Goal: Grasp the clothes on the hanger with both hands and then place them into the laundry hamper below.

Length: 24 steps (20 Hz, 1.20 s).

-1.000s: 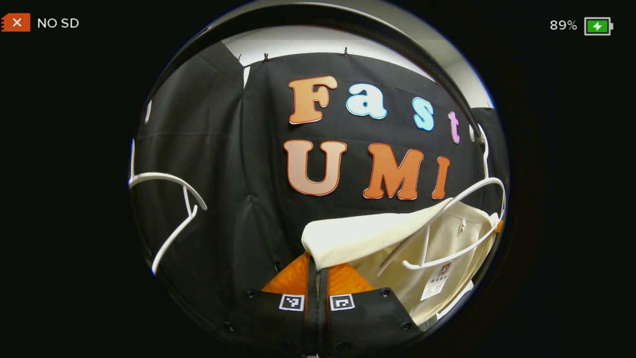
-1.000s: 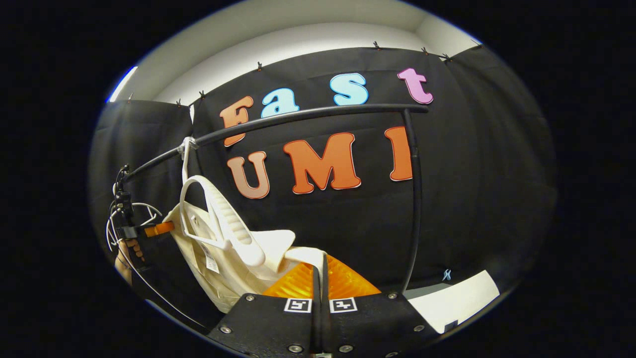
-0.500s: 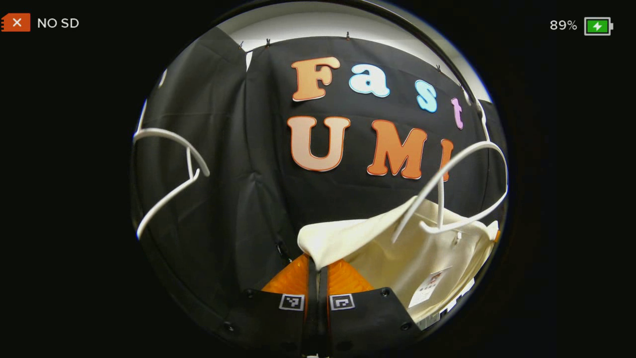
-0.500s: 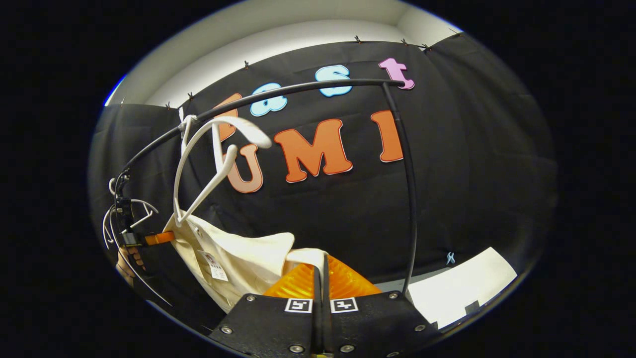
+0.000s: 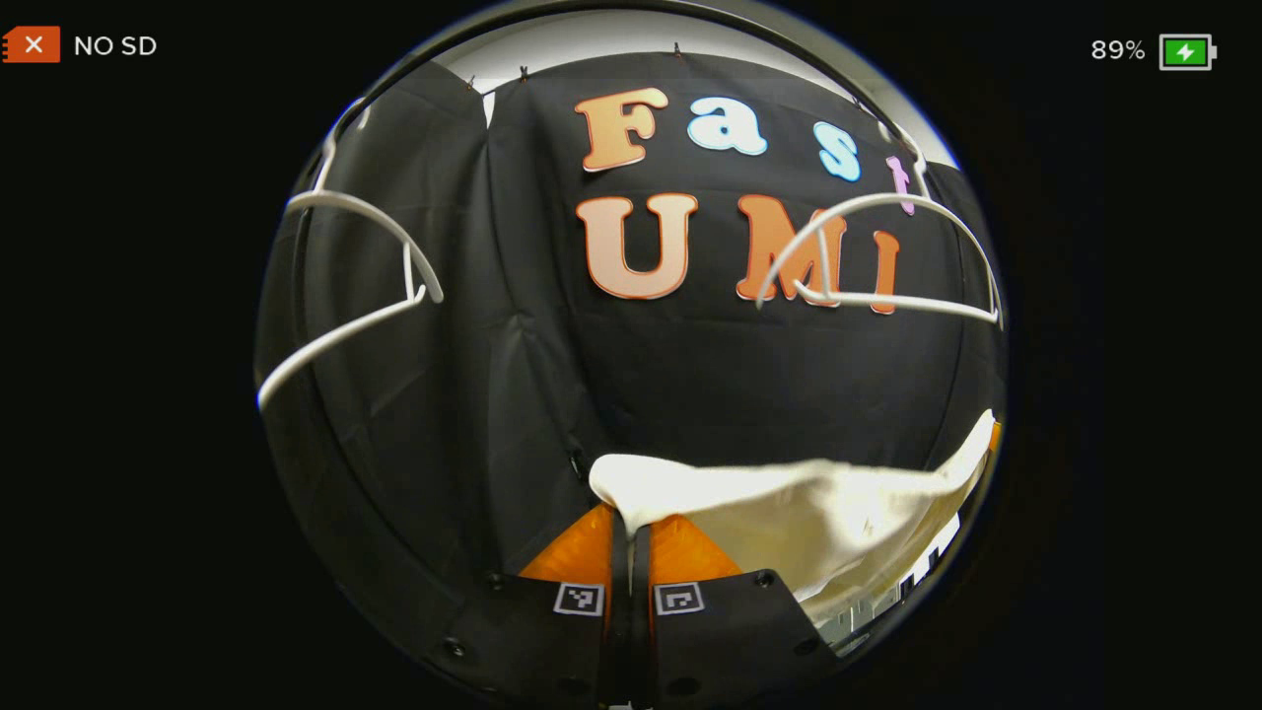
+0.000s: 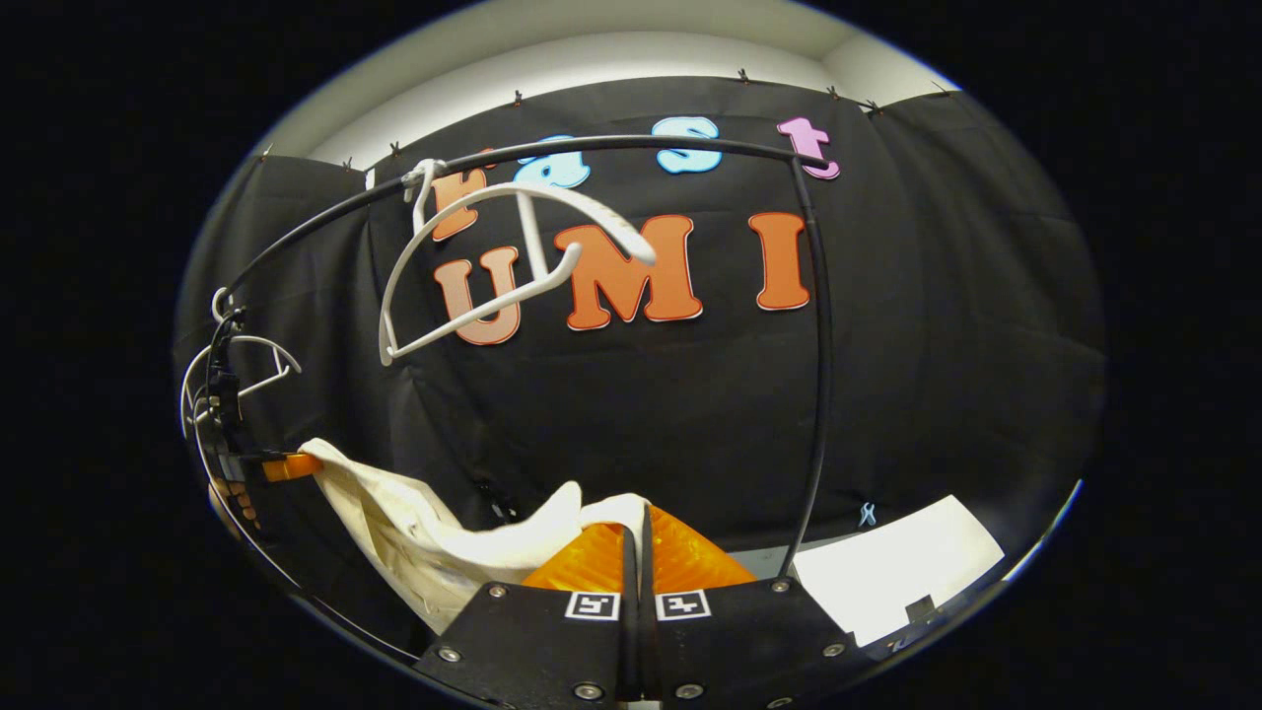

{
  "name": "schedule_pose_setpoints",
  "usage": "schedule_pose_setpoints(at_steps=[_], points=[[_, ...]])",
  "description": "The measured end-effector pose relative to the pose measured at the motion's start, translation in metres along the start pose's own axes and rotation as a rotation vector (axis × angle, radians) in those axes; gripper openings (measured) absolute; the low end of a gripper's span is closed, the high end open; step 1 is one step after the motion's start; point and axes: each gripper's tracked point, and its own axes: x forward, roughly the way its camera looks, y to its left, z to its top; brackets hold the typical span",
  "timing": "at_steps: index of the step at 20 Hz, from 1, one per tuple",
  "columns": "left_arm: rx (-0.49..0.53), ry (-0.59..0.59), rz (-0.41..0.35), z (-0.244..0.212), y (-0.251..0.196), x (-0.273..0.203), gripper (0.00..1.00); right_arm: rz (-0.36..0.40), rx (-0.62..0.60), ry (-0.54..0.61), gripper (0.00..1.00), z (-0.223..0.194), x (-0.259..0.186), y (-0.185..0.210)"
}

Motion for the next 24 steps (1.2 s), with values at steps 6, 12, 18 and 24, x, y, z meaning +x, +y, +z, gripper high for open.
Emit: schedule_pose_setpoints(at_steps=[6,12,18,24], points=[[0.003,0.02,-0.117,-0.012,-0.058,0.001,0.03,0.024,0.022,0.009,0.0,-0.019,0.005,0.055],[-0.05,0.023,-0.244,-0.013,-0.106,-0.022,0.03,0.057,0.006,-0.018,0.0,-0.007,0.003,0.104],[-0.138,0.013,-0.276,0.0,-0.116,-0.022,0.02,0.036,0.016,-0.068,0.0,0.008,0.008,0.124],[-0.133,0.109,-0.271,-0.035,-0.115,-0.004,0.03,-0.011,0.013,0.013,0.0,-0.034,0.017,0.108]])
